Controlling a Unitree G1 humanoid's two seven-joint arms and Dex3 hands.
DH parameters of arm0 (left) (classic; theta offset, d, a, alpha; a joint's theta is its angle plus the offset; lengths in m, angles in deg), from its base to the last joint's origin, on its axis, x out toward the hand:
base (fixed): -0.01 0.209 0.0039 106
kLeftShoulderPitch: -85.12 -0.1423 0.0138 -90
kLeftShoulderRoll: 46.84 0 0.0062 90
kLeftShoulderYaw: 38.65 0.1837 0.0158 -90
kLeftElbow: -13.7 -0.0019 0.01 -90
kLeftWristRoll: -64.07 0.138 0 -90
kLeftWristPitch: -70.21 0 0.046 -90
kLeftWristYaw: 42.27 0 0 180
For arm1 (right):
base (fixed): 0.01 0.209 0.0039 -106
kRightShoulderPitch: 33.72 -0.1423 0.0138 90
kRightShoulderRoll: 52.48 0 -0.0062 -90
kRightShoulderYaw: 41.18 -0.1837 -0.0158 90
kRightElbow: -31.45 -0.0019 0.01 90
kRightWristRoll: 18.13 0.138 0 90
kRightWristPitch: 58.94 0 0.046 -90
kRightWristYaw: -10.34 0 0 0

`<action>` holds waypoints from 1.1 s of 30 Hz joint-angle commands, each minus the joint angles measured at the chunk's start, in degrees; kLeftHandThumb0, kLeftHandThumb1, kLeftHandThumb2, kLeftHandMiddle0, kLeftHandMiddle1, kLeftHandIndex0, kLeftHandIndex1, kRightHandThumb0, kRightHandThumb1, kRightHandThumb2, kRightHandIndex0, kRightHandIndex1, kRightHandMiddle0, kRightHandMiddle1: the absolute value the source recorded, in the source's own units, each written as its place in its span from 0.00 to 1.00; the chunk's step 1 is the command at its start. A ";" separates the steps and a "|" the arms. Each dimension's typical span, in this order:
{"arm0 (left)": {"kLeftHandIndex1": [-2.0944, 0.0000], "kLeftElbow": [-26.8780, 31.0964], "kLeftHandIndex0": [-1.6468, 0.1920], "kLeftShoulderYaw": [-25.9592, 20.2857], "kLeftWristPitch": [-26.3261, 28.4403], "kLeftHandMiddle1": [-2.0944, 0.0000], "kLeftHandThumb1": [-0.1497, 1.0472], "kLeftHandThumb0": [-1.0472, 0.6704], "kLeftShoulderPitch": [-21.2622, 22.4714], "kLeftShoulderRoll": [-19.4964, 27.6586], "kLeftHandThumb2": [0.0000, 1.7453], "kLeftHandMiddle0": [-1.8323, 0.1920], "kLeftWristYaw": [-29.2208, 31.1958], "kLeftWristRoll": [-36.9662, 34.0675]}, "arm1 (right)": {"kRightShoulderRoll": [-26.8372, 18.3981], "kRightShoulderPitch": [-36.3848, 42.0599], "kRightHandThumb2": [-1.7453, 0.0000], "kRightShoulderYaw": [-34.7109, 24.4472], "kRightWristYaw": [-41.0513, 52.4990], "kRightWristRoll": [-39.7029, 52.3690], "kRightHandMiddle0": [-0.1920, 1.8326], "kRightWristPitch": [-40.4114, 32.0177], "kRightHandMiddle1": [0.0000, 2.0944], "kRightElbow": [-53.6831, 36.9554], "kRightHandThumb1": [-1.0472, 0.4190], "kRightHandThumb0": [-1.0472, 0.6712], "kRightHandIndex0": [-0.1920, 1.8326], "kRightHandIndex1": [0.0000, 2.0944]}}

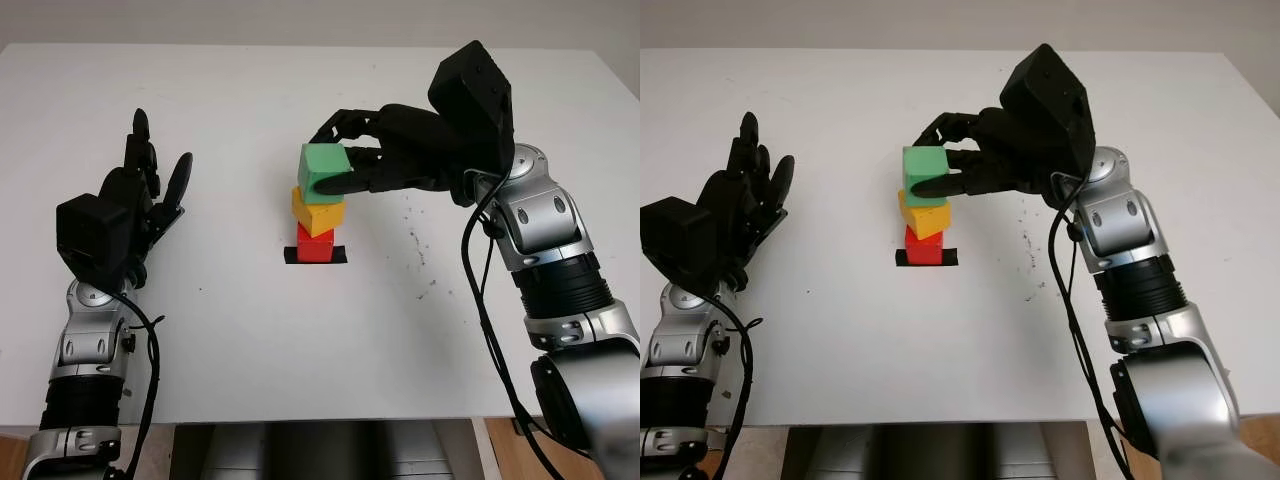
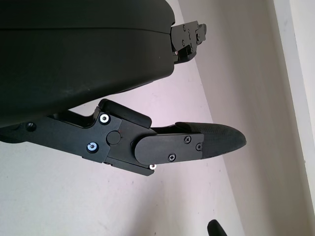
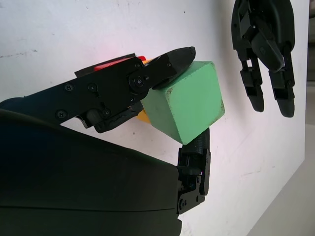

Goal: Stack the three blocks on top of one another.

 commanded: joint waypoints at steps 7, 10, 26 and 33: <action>1.00 1.08 1.00 -0.25 0.22 0.99 1.00 0.18 -0.56 0.38 0.26 1.00 -0.02 -0.05 | -0.73 -0.08 0.97 -0.81 1.92 1.45 0.12 -2.51 0.65 -1.03 0.05 0.32 0.15 0.01; 1.00 1.08 1.00 -0.23 0.08 0.99 1.00 0.18 -0.62 0.43 0.26 1.00 0.02 0.02 | -1.05 -0.16 0.97 -0.80 2.18 1.63 0.10 -3.05 0.53 -1.42 0.05 0.29 0.12 0.01; 1.00 0.85 1.00 -0.25 -0.01 0.99 1.00 0.19 -0.46 0.53 0.27 1.00 0.12 0.12 | -2.15 2.61 0.97 -2.81 1.88 3.04 0.01 -1.75 0.08 -6.39 0.10 0.11 0.01 0.00; 1.00 0.77 1.00 -0.27 -0.04 0.99 1.00 0.19 -0.49 0.52 0.27 1.00 0.05 0.16 | -2.65 3.39 0.95 -9.10 2.31 8.73 0.00 -0.68 0.00 -7.45 0.04 0.03 0.00 0.00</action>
